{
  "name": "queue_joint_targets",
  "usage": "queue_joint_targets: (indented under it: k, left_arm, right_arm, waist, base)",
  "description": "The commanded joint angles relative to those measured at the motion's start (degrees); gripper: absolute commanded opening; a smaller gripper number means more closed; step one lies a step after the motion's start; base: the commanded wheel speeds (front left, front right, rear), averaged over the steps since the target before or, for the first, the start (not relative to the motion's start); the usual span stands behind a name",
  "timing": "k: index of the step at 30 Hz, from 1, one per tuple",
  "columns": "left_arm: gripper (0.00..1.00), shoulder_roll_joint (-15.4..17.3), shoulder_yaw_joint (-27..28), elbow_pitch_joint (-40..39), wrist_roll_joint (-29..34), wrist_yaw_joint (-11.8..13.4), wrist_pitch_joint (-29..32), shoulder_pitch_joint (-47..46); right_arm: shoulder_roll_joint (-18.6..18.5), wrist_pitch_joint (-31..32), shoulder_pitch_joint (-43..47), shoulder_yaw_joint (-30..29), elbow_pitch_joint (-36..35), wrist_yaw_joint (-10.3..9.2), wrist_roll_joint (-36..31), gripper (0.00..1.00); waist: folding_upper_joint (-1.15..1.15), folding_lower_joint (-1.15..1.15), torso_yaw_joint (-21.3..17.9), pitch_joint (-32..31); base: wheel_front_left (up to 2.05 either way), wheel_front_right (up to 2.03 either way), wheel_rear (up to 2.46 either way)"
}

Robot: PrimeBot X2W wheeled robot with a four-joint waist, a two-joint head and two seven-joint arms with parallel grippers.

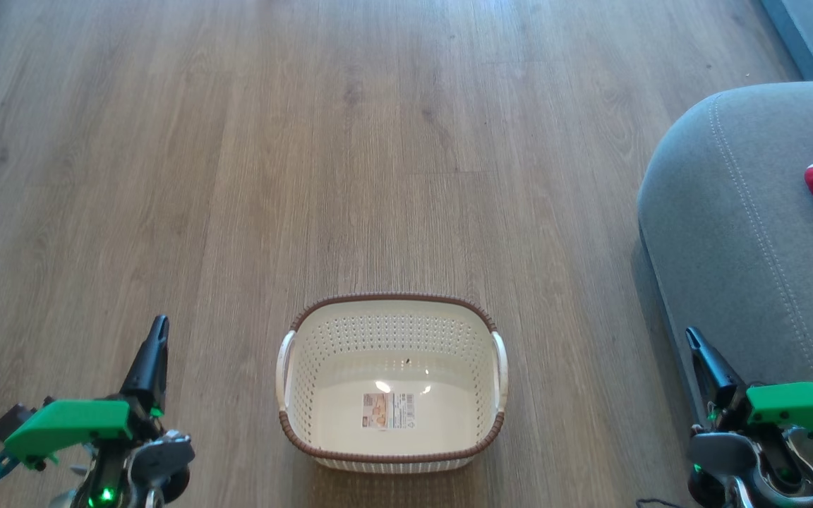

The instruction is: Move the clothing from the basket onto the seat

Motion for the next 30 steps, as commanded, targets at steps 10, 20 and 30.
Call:
queue_joint_targets:
  k: [10, 20, 30]
  left_arm:
    - [0.0, 0.22, 2.1, -2.02, -0.28, -0.38, 0.43, -3.23]
    - [0.0, 0.22, 2.1, -2.02, -0.28, -0.38, 0.43, -3.23]
    - [0.0, 0.22, 2.09, -2.02, -0.29, -0.38, 0.42, -3.23]
  right_arm:
    - [-0.74, 0.5, -2.74, 0.98, -2.13, 0.4, 0.33, 0.0]
    - [-0.74, 0.5, -2.74, 0.98, -2.13, 0.4, 0.33, 0.0]
    - [-0.74, 0.5, -2.74, 0.99, -2.13, 0.4, 0.33, 0.0]
  waist:
    - [0.0, 0.0, 0.0, 0.0]
    - [0.0, 0.0, 0.0, 0.0]
    - [0.0, 0.0, 0.0, 0.0]
  base:
    - [0.0, 0.0, 0.0]
    - [0.0, 0.0, 0.0]
    - [0.0, 0.0, 0.0]
